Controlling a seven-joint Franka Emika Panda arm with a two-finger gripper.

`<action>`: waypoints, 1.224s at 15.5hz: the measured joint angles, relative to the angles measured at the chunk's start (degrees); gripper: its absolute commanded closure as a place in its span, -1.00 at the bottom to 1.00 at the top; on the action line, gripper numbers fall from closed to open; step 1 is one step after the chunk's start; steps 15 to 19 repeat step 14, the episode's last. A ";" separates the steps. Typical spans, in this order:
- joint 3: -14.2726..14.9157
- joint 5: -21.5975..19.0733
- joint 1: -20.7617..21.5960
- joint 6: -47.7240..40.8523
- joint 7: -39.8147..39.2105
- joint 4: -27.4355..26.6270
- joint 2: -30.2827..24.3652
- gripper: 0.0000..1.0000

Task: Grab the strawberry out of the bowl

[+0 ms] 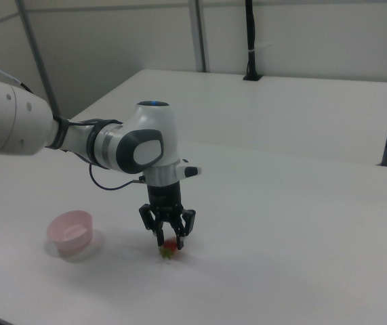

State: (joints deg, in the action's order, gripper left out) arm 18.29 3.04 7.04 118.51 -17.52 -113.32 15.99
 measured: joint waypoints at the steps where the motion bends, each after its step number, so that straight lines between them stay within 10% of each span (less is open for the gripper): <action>1: 0.00 0.00 0.09 0.00 0.08 0.28 -0.13 -1.00; 8: -0.93 0.15 1.19 -9.27 6.84 7.37 -9.47 -1.00; 14: -10.72 2.86 -0.12 -19.11 16.93 9.13 -19.74 -1.00; 19: -10.72 2.86 -0.12 -19.11 16.93 9.13 -19.74 -1.00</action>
